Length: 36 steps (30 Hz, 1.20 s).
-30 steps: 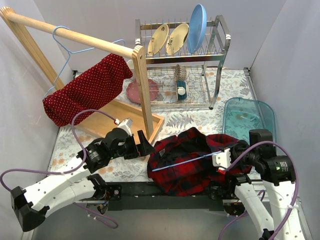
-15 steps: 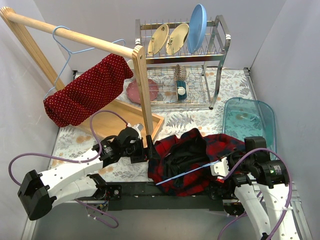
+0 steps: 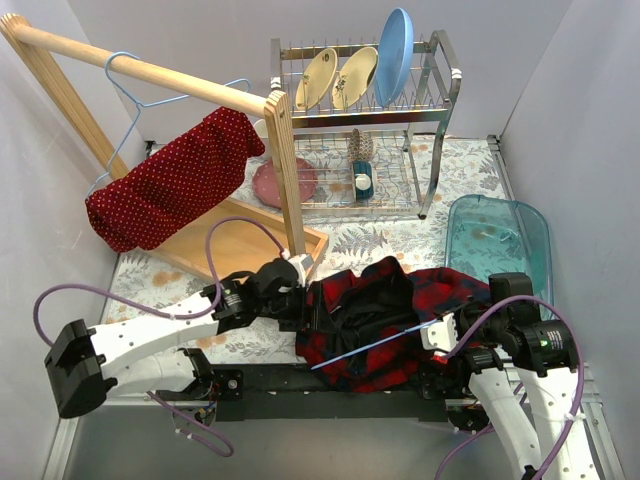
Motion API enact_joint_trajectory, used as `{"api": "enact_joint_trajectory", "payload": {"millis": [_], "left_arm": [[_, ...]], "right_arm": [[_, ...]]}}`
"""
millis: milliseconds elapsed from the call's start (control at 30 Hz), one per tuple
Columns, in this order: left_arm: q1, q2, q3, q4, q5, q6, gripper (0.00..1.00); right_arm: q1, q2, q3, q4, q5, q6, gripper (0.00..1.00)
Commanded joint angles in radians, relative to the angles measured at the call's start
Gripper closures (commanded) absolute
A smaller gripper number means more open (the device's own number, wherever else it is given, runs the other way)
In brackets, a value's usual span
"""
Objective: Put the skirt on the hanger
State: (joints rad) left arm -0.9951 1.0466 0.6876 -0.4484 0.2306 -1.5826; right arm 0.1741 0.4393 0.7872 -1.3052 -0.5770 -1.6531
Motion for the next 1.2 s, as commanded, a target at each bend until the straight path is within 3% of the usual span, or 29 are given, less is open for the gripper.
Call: {"api": "enact_joint_trajectory", "payload": {"millis": [0, 67, 100, 133, 400, 600, 767, 967, 1167], "left_arm": [[-0.069, 0.07, 0.088, -0.073, -0.186, 0.024, 0.5], [-0.08, 0.081, 0.098, -0.095, -0.214, 0.045, 0.65], [-0.082, 0.085, 0.099, -0.096, -0.218, 0.052, 0.9], [-0.083, 0.089, 0.098, -0.107, -0.247, 0.065, 1.0], [-0.083, 0.015, 0.017, -0.164, -0.332, 0.056, 1.0], [-0.085, -0.092, 0.007, -0.249, -0.404, 0.015, 1.0], [-0.083, -0.16, 0.021, -0.283, -0.435, 0.003, 1.0], [-0.083, -0.178, 0.164, -0.352, -0.479, 0.041, 1.0], [-0.083, -0.145, 0.37, -0.368, -0.482, 0.133, 1.0]], "right_arm": [[-0.002, 0.006, 0.012, 0.032, 0.014, 0.016, 0.99], [-0.002, 0.006, 0.015, 0.032, 0.017, 0.019, 0.99], [-0.002, 0.004, 0.021, 0.032, 0.014, 0.026, 0.99], [-0.002, 0.006, 0.027, 0.035, 0.016, 0.035, 0.99], [-0.004, 0.038, 0.188, 0.056, -0.035, 0.197, 0.99], [-0.004, 0.039, 0.176, 0.149, 0.146, 0.297, 0.99], [-0.004, 0.045, 0.141, 0.114, 0.177, 0.262, 0.99], [-0.002, 0.056, 0.083, 0.095, 0.2, 0.188, 0.99], [-0.002, 0.09, 0.098, 0.015, 0.062, 0.066, 0.99]]}}
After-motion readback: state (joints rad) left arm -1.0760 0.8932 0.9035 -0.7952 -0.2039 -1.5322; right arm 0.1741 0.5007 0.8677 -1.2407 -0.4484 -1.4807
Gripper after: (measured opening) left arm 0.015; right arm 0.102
